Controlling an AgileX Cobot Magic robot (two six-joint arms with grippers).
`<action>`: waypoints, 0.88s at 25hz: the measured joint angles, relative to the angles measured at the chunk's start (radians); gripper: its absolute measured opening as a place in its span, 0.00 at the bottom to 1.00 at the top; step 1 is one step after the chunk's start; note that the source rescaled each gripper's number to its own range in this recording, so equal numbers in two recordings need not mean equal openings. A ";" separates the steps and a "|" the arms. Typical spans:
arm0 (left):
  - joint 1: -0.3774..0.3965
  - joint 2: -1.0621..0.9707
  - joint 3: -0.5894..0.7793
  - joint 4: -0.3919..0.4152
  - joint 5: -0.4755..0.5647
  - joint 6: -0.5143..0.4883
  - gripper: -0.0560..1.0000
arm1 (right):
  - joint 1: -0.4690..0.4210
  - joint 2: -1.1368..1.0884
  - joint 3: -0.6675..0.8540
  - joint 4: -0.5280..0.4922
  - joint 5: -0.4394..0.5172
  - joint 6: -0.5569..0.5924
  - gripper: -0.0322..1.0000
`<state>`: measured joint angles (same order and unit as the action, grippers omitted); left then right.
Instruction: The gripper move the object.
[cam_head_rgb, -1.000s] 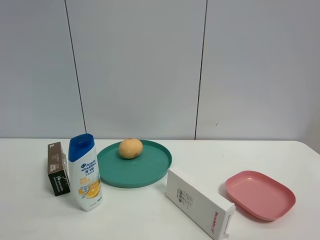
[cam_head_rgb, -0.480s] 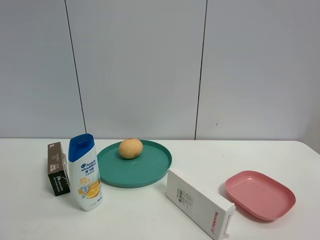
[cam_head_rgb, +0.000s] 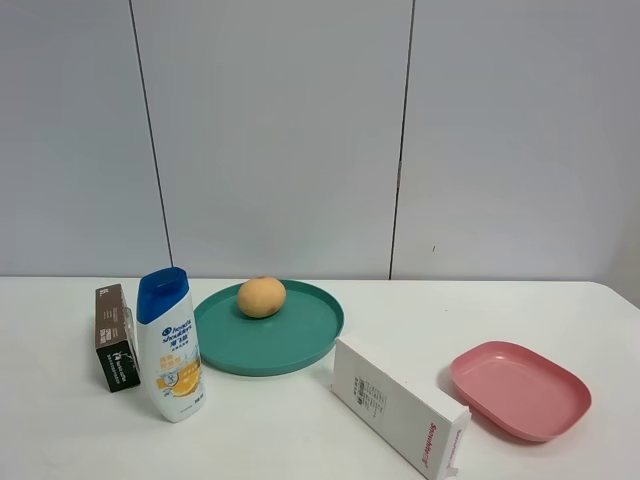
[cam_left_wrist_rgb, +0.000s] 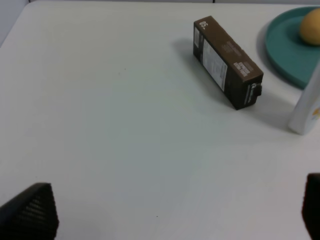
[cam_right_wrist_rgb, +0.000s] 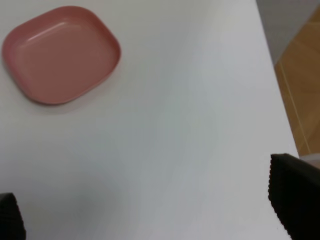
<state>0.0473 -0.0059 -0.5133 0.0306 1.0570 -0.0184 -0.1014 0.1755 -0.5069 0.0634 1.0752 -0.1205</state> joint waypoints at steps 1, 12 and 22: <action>0.000 0.000 0.000 0.000 0.000 0.000 1.00 | 0.000 0.000 0.000 -0.018 0.000 0.031 1.00; 0.000 0.000 0.000 0.000 0.000 0.000 1.00 | 0.000 -0.007 0.001 -0.048 -0.001 0.071 1.00; 0.000 0.000 0.000 0.000 0.000 0.000 1.00 | 0.000 -0.007 0.001 -0.063 -0.004 0.069 1.00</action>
<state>0.0473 -0.0059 -0.5133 0.0306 1.0570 -0.0184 -0.1014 0.1681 -0.5061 0.0000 1.0712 -0.0515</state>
